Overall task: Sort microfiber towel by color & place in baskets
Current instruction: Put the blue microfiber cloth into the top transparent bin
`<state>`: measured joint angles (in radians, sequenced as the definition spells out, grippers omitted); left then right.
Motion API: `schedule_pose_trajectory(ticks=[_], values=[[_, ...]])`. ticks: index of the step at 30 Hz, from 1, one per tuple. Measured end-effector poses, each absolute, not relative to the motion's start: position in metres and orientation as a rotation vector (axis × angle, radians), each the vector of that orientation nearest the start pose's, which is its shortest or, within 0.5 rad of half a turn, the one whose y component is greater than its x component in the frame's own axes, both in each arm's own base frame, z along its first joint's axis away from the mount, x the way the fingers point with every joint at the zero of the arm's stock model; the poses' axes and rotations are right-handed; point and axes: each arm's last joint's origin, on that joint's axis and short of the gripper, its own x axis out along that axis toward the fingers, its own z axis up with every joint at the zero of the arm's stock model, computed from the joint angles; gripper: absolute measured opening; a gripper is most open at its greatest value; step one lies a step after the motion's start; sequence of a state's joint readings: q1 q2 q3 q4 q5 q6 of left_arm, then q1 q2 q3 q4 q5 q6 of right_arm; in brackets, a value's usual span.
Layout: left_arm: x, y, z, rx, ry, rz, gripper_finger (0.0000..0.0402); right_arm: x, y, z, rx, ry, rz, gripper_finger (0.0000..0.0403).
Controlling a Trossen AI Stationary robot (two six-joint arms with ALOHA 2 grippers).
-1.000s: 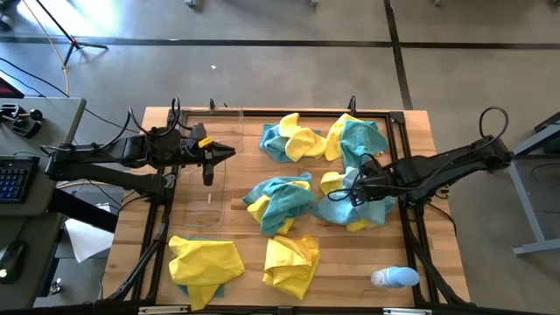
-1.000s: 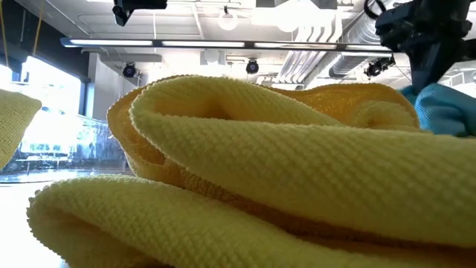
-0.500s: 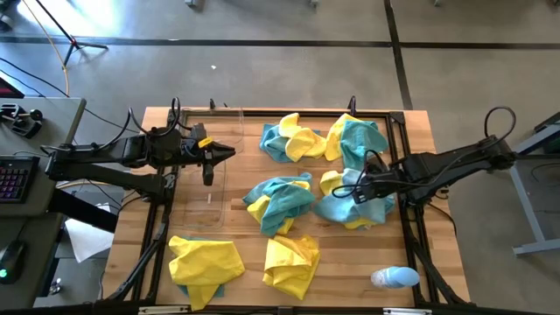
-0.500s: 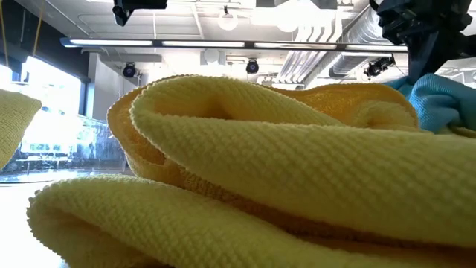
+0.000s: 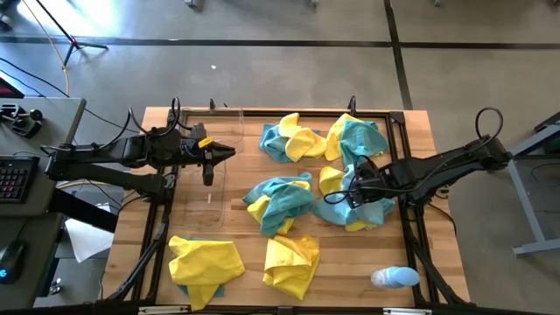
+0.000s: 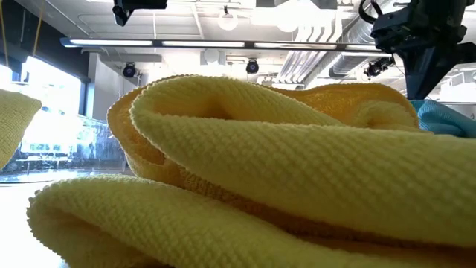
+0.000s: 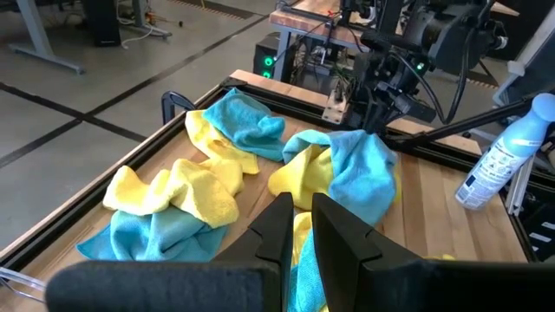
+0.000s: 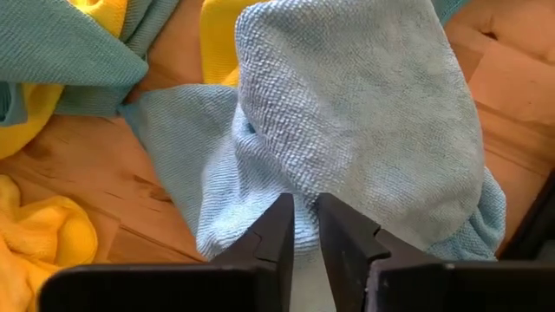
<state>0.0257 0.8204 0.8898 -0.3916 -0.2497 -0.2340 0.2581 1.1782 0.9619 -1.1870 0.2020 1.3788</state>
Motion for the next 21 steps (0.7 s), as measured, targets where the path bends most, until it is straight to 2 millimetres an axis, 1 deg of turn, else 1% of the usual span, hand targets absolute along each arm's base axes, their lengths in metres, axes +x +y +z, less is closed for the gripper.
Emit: schedule_pose_trajectory(ticks=[4, 6, 13, 21], values=[[0.1708, 0.0116, 0.3430, -0.195, 0.288, 0.309, 0.0035, 0.1824, 0.0422, 0.2587, 0.822, 1.124, -0.850, 0.0010], [0.1708, 0.0116, 0.3430, -0.195, 0.287, 0.309, 0.0035, 0.1824, 0.0421, 0.2587, 0.819, 1.125, -0.848, 0.0004], [0.1709, 0.0116, 0.3430, -0.195, 0.288, 0.309, 0.0035, 0.1821, 0.0420, 0.2587, 0.817, 1.127, -0.850, 0.0036], [0.1709, 0.0116, 0.3430, -0.197, 0.288, 0.310, 0.0035, 0.1824, 0.0406, 0.2589, 0.771, 1.096, -0.863, 0.0094]])
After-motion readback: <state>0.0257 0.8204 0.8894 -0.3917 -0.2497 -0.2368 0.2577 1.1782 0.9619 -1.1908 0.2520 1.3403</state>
